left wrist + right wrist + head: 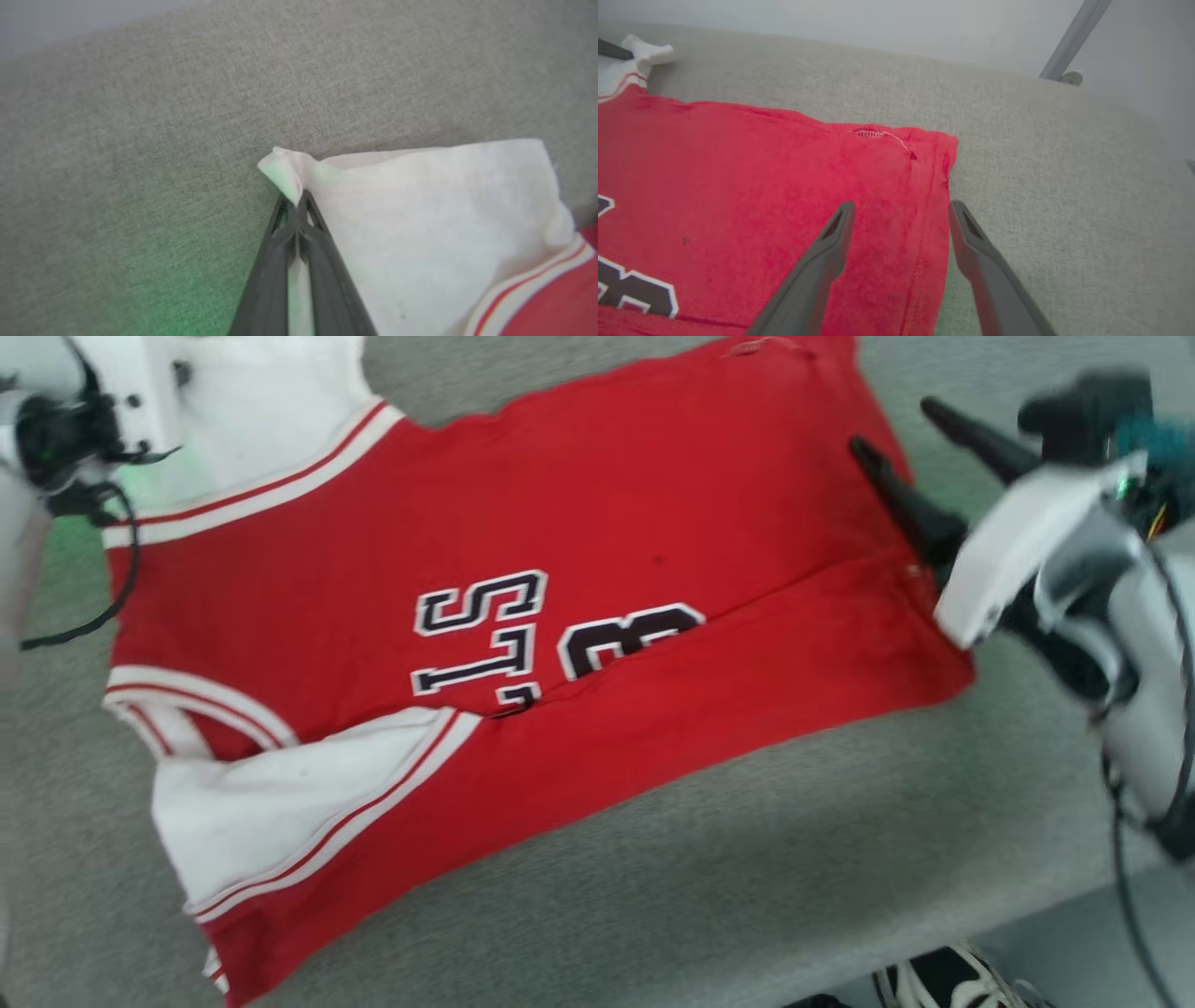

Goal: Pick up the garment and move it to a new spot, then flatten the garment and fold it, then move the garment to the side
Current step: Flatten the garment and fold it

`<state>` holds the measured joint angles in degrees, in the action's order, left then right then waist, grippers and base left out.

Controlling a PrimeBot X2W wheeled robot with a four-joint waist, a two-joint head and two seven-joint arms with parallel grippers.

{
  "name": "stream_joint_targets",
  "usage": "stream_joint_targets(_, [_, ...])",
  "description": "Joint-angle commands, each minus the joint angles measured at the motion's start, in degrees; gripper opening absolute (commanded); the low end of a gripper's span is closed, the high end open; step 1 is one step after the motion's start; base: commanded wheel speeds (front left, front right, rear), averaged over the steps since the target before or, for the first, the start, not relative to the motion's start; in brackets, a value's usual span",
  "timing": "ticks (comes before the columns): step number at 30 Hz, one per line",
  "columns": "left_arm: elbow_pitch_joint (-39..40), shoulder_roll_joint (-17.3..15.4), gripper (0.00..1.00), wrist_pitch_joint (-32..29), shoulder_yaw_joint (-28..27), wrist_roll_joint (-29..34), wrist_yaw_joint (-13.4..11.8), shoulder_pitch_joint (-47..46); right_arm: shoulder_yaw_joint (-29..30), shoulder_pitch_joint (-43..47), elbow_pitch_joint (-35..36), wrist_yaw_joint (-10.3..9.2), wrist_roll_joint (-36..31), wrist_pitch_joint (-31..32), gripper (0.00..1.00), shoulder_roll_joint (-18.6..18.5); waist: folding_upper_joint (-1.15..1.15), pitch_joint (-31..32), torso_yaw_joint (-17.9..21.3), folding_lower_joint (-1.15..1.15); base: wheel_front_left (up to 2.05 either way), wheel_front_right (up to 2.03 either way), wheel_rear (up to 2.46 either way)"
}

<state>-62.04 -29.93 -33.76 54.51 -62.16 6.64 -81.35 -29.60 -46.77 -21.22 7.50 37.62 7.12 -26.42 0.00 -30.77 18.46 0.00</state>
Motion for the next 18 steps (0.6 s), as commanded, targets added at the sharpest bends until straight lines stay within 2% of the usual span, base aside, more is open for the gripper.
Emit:
stream_joint_targets(1, [0.07,1.19,0.00,0.10,0.73,0.80,0.46,0.82,-0.76,-1.66,-1.27,-0.03,1.49,1.57,1.00,-0.07,0.00,-0.79,-1.52,0.00,0.00,0.00,0.00])
stream_joint_targets(4, [1.36,2.86,0.00,1.48,1.60,1.23,0.66,-0.28,-4.03,-8.13,-6.64,-0.03,5.00,9.19,1.00,-1.69,0.00,-1.44,-3.85,0.00,0.00,0.00,0.00])
stream_joint_targets(9, [4.43,5.22,0.00,2.91,2.63,0.42,0.92,-1.54,-5.87,-17.36,-16.99,-0.03,9.76,15.90,1.00,-2.58,0.00,-2.86,-7.90,0.00,0.00,0.00,0.00])
stream_joint_targets(14, [7.02,5.80,0.00,3.61,3.70,-0.72,0.91,-1.96,-8.55,-21.42,-22.88,-0.03,11.62,19.82,1.00,-2.94,0.00,-3.83,-10.10,0.00,0.00,0.00,0.00])
stream_joint_targets(18, [8.48,6.16,0.00,4.21,4.05,-1.91,0.92,-1.86,-10.50,-22.14,-25.56,-0.03,13.17,20.35,1.00,-2.77,0.00,-4.50,-10.87,0.00,0.00,0.00,0.00])
